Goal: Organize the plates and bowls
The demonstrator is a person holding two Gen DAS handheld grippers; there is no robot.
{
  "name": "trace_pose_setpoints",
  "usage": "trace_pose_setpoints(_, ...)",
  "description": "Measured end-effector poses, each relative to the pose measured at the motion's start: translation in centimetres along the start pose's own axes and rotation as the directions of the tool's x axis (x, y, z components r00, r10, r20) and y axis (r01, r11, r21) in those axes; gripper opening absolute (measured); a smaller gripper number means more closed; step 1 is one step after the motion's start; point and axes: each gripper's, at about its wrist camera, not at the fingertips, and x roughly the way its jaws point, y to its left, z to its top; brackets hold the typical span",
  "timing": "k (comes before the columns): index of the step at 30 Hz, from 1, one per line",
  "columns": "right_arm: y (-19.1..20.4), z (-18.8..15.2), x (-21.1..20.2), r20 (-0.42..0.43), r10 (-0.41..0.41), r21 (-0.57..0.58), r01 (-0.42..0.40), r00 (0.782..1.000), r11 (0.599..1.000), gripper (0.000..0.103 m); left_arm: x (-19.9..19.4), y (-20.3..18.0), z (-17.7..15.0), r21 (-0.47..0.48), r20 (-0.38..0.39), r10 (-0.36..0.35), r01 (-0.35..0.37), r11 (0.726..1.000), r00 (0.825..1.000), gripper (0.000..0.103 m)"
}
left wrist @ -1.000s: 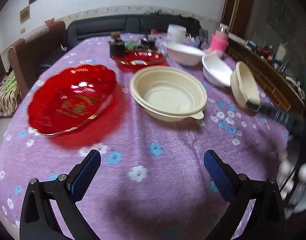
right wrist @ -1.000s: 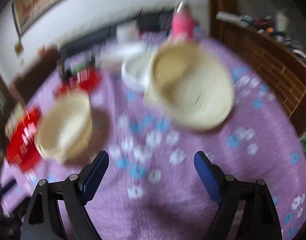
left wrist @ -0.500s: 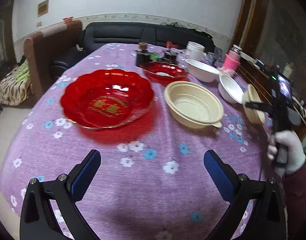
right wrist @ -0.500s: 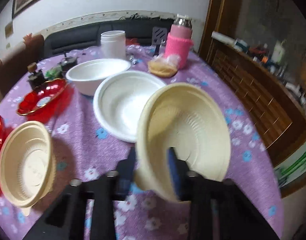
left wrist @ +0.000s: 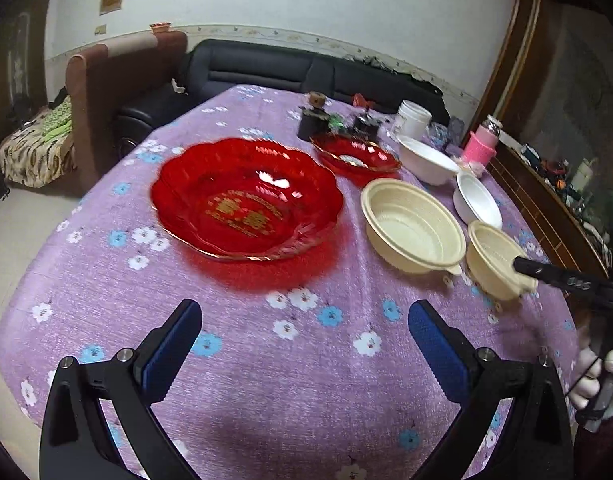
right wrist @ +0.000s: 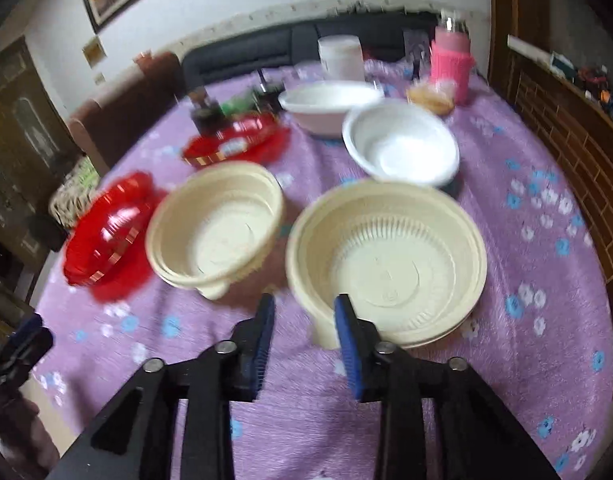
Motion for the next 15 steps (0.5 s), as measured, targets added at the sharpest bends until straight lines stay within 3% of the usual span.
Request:
trace_pose_setpoints(1,0.5,0.4,-1.0,0.048,0.012,-0.001,-0.012,0.999,1.0,0.059,-0.4,0.5,0.2,-0.013,0.016,0.004,-0.004,1.0,1.0,0.103)
trace_pose_setpoints(2,1.1,0.5,-2.2,0.115,0.032,-0.003,-0.032,0.993,0.999,0.074,-0.9,1.1,0.4,-0.035,0.041,0.01,-0.009,0.999,0.999,0.103)
trace_pose_setpoints(3,1.7,0.7,-3.5,0.206,0.061,-0.008,-0.06,0.977,0.998,0.091,-1.4,1.9,0.7,-0.061,0.068,0.022,-0.018,0.998,0.997,0.103)
trace_pose_setpoints(4,2.1,0.5,-4.6,0.309,0.125,-0.019,-0.126,0.943,0.992,0.1,-1.7,2.3,0.9,-0.075,0.083,0.032,-0.026,0.997,0.996,0.103)
trace_pose_setpoints(5,2.0,0.4,-4.7,0.334,0.169,-0.03,-0.169,0.927,0.985,0.103,-2.0,3.2,1.1,-0.096,0.103,0.053,-0.043,0.994,0.993,0.103)
trace_pose_setpoints(6,2.2,0.5,-4.2,0.315,0.221,-0.042,-0.219,0.923,0.975,0.103,-2.1,3.9,1.4,-0.11,0.11,0.075,-0.063,0.992,0.991,0.103)
trace_pose_setpoints(7,2.5,0.8,-2.9,0.234,0.227,-0.04,-0.224,0.945,0.974,0.103,-2.1,4.6,1.5,-0.116,0.108,0.089,-0.076,0.99,0.99,0.103)
trace_pose_setpoints(10,2.7,0.6,0.0,0.146,0.175,-0.016,-0.175,0.974,0.985,0.097,-2.4,6.5,1.7,-0.14,0.102,0.125,-0.11,0.984,0.987,0.103)
trace_pose_setpoints(12,2.8,0.9,1.2,0.102,0.184,0.002,-0.185,0.978,0.983,0.088,-2.4,7.8,1.8,-0.152,0.094,0.154,-0.138,0.979,0.984,0.103)
trace_pose_setpoints(15,4.1,1.4,2.4,0.066,0.204,-0.016,-0.204,0.977,0.979,0.086,-1.6,9.9,2.3,-0.182,0.061,0.197,-0.184,0.966,0.978,0.103)
